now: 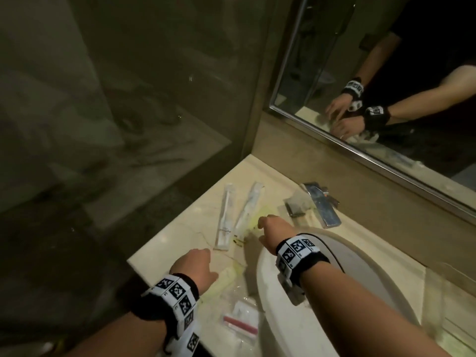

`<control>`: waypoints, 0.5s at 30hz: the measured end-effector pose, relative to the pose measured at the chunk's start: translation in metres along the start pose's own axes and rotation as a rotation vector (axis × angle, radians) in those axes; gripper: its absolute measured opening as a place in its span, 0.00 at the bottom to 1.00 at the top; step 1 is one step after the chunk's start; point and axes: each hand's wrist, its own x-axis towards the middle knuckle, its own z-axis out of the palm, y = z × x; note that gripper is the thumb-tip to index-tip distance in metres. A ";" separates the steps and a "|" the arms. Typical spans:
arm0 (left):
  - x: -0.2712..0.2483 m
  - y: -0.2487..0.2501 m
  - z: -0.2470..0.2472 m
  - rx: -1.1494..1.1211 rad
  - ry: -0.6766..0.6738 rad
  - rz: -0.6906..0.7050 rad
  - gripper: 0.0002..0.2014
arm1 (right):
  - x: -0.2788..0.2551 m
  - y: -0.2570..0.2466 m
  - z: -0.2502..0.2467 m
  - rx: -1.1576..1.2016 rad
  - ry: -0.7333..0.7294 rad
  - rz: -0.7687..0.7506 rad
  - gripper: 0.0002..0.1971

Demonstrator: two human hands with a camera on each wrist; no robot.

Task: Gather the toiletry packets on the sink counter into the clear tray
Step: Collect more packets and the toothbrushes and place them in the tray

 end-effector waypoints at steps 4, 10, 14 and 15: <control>-0.001 -0.021 0.017 0.060 -0.097 -0.027 0.21 | 0.032 -0.005 0.013 -0.071 -0.060 -0.008 0.19; 0.000 -0.029 0.033 0.117 -0.168 0.030 0.20 | 0.058 -0.006 0.023 -0.163 -0.112 0.024 0.19; 0.003 -0.030 0.038 0.131 -0.160 0.060 0.18 | 0.065 -0.005 0.025 -0.175 -0.092 0.032 0.18; 0.004 -0.030 0.038 0.127 -0.158 0.061 0.18 | 0.066 -0.005 0.025 -0.175 -0.086 0.037 0.19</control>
